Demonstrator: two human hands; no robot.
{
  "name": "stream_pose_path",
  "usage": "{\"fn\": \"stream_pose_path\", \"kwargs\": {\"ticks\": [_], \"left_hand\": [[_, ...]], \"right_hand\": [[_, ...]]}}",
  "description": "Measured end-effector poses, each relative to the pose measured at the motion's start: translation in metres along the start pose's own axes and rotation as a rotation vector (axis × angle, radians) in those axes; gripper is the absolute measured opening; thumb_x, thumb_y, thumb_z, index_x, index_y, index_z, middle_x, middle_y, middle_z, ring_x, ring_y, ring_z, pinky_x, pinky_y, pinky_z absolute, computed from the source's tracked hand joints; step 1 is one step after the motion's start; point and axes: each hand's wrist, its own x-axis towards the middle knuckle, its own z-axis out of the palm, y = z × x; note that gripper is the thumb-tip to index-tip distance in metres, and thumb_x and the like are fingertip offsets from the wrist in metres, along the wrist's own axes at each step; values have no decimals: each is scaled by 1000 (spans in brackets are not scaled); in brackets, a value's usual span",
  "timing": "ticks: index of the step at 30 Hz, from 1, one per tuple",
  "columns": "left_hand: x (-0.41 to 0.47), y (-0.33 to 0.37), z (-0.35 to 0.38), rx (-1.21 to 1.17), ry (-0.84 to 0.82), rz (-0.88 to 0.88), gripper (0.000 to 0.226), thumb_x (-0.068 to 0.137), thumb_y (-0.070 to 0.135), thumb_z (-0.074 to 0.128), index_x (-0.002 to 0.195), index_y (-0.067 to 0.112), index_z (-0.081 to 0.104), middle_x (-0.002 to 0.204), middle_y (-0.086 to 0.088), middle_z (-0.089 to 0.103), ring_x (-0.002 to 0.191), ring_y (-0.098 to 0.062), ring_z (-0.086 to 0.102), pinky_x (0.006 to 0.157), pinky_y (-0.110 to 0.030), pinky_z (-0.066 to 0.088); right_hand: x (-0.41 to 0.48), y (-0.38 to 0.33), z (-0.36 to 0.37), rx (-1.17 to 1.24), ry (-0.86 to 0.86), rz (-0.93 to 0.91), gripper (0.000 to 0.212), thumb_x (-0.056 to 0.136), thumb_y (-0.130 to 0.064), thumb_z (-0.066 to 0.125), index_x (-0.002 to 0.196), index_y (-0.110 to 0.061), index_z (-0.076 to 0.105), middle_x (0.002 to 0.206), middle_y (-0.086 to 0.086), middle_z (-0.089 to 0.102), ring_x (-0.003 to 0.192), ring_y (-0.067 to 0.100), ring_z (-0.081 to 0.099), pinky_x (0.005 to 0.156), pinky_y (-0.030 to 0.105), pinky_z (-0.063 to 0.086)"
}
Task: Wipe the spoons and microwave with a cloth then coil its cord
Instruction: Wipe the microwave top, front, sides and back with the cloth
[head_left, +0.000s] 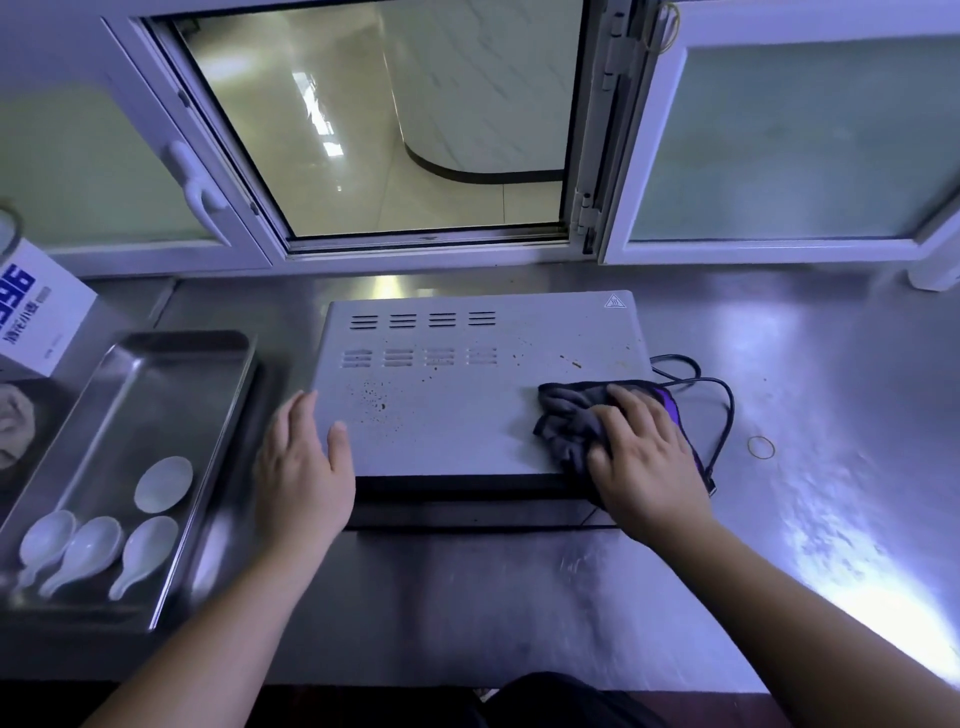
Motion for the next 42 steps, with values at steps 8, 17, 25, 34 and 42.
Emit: {"fn": "stream_pose_path", "kwargs": {"ticks": [8, 17, 25, 34, 42], "left_hand": [[0, -6, 1, 2, -58, -108, 53, 106, 35, 43, 154, 13, 38, 162, -7, 36, 145, -33, 40, 115, -49, 38], [3, -2, 6, 84, -135, -98, 60, 107, 41, 35, 158, 10, 32, 165, -10, 33, 151, -30, 32, 119, -49, 33], [2, 1, -3, 217, -178, 7, 71, 101, 55, 26, 157, 13, 37, 165, -8, 35, 152, -28, 33, 117, -49, 35], [-12, -2, -7, 249, -207, 55, 74, 98, 59, 26, 156, 17, 40, 165, -4, 36, 152, -26, 34, 118, -46, 35], [17, -6, -7, 180, -235, 151, 75, 98, 61, 23, 159, 19, 36, 167, -3, 33, 153, -23, 31, 120, -43, 31]], "right_hand": [[94, 17, 1, 94, -139, 38, 32, 99, -30, 34, 123, -15, 49, 159, 12, 38, 148, 32, 25, 120, 53, 24], [68, -4, -8, 32, -317, -221, 57, 96, -36, 31, 150, -21, 36, 169, -2, 21, 158, 24, 8, 127, 44, 12], [48, 24, -15, -60, -308, -364, 59, 96, -44, 24, 150, -30, 41, 168, -8, 24, 157, 16, 13, 126, 36, 11], [140, -12, 8, 4, -232, -24, 49, 103, -38, 30, 149, -25, 35, 170, -1, 16, 158, 26, 7, 127, 46, 7], [84, -79, 23, -35, -336, -308, 68, 95, -52, 21, 155, -24, 36, 170, -3, 20, 158, 25, 9, 127, 46, 11]]}}
